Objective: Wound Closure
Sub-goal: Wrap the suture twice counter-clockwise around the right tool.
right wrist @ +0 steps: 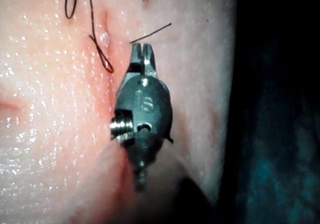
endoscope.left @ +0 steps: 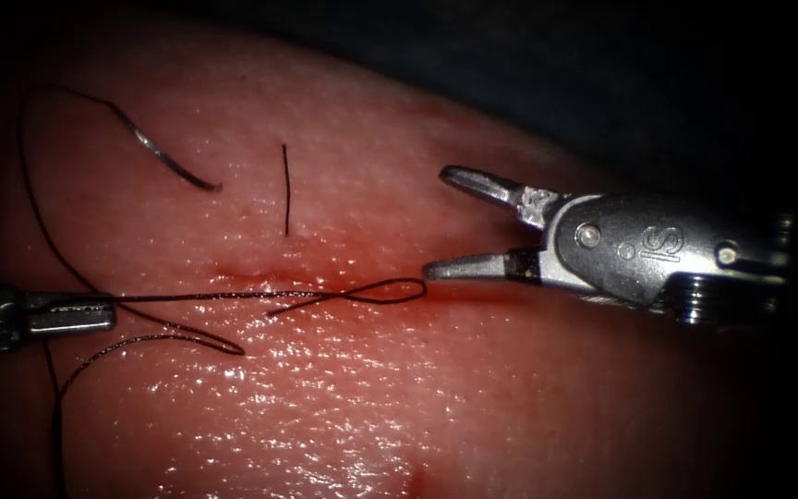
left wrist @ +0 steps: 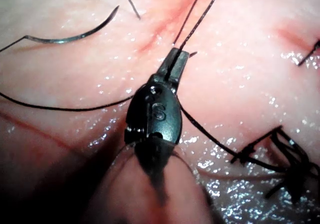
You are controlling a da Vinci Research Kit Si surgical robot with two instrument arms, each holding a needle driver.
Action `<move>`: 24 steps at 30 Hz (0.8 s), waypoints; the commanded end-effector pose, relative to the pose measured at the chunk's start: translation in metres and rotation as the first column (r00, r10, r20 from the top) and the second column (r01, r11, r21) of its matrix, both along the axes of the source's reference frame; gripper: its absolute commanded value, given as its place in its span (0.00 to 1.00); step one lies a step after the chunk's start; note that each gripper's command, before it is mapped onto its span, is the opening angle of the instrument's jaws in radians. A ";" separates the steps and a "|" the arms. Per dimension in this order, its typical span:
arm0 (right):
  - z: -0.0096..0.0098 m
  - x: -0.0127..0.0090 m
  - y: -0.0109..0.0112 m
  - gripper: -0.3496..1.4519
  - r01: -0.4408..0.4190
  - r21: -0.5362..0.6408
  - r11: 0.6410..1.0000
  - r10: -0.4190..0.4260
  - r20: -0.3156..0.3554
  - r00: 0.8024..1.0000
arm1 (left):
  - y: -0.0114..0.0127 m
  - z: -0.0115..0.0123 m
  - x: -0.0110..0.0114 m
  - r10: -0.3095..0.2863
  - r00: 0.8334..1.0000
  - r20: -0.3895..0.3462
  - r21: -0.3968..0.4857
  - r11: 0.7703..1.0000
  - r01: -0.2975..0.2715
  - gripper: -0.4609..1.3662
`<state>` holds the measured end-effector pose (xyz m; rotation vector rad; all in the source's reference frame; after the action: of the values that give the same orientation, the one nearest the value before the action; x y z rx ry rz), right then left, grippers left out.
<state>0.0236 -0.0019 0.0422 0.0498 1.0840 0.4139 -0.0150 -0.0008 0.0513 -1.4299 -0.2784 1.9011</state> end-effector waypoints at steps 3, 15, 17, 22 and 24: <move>0.0006 0.0004 0.0006 0.00 0.001 -0.002 1.000 -0.001 -0.009 1.000 | 0.0001 -0.0006 -0.0002 0.018 1.000 0.005 -0.019 1.000 -0.018 0.06; 0.0030 0.0021 0.0005 0.00 0.038 -0.003 0.999 -0.038 -0.002 0.999 | 0.0010 -0.0031 -0.0013 0.051 0.998 0.028 -0.071 0.996 -0.049 0.06; 0.0033 0.0025 0.0004 0.00 0.044 -0.005 0.999 -0.044 -0.008 0.999 | 0.0011 -0.0031 -0.0018 0.056 0.998 0.032 -0.081 0.995 -0.054 0.06; 0.0039 0.0040 0.0000 0.00 0.058 -0.013 0.998 -0.059 -0.025 0.998 | 0.0012 -0.0030 -0.0030 0.060 0.997 0.044 -0.090 0.994 -0.056 0.06; 0.0041 0.0043 -0.0002 0.00 0.059 -0.016 0.998 -0.060 -0.028 0.998 | 0.0013 -0.0030 -0.0032 0.059 0.997 0.045 -0.091 0.994 -0.055 0.06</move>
<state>0.0282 -0.0023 0.0463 0.0772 1.1116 0.3495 -0.0183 0.0006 0.0483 -1.5420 -0.2605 1.9490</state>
